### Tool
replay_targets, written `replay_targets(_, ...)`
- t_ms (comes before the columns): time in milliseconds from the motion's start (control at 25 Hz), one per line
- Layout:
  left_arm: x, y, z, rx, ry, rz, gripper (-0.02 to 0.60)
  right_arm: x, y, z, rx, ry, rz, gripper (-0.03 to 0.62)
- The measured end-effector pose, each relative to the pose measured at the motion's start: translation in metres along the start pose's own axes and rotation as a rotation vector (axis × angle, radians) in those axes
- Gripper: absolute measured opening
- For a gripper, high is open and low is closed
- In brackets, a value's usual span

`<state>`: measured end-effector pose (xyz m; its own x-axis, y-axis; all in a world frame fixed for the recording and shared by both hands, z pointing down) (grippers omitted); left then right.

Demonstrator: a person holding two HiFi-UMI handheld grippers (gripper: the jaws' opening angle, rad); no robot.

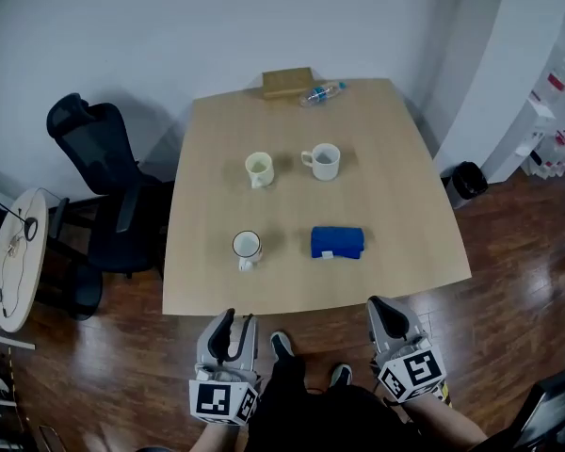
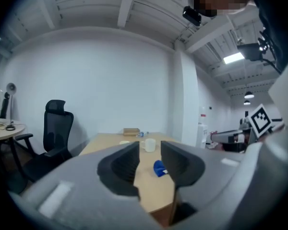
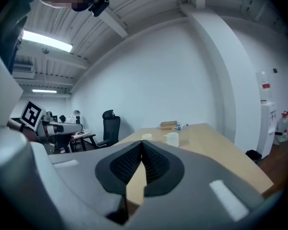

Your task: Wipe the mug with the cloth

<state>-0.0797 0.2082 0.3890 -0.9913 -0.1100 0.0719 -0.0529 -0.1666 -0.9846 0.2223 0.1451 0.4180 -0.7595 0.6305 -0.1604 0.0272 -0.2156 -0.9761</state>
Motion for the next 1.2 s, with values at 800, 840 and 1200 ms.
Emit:
replay_targets(800, -0.028, -0.029, -0.054, 0.047, -0.179, 0.07, 0.138, 0.045, 0.012, -0.035, -0.062, -0.054, -0.132, 0.005)
replay_targets(840, -0.024, -0.032, -0.054, 0.045, -0.177, 0.066, 0.137, 0.048, 0.012, -0.035, -0.063, -0.054, -0.136, 0.005)
replay_targets(1200, -0.013, -0.023, -0.054, 0.045, -0.186, 0.041, 0.138, 0.057, 0.008, -0.034, -0.036, -0.056, -0.143, 0.005)
Point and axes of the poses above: the fingertips, and each gripper's own axes: z forward along the fingers, x to its left, y out of its top, the point moved 10 cm from there along -z, backward along the fingers, and after that the axes turned 4 degrees about y, right-handed, at the moved point
